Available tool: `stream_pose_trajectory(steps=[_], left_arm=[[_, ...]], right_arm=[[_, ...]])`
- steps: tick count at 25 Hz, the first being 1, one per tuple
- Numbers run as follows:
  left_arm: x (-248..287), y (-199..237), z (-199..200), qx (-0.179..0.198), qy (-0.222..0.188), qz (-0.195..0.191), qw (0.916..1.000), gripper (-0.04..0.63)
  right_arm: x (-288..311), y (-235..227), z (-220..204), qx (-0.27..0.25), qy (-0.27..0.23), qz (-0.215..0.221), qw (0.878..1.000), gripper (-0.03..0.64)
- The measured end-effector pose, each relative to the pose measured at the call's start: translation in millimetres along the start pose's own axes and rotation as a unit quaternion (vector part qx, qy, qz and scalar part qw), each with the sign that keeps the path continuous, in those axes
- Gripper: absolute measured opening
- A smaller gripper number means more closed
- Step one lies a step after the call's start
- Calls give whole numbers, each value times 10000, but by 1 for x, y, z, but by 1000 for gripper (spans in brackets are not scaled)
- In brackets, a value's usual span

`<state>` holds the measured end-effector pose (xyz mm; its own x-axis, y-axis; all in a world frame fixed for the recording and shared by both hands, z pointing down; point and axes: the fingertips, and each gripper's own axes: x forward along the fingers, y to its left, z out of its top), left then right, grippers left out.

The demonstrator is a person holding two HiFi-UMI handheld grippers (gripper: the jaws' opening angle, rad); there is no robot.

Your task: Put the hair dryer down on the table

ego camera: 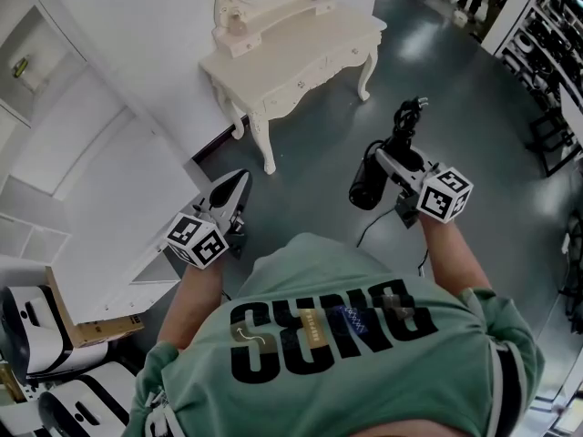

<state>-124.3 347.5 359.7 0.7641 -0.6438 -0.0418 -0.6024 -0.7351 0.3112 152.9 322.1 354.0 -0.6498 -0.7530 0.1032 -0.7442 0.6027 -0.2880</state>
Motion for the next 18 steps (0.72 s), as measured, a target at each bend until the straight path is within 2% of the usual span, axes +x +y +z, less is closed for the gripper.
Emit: stream_pose_trajectory(steps=[7,18], left_arm=[[30,-15,-2,37,26,-21,10000,9],[104,-51,-14,52,-10,-64,10000,9]], right_arm=[[-13,-21,11,-54,-39,47,10000,156],[-47,-84,31,-151,-72,130,9998,156]])
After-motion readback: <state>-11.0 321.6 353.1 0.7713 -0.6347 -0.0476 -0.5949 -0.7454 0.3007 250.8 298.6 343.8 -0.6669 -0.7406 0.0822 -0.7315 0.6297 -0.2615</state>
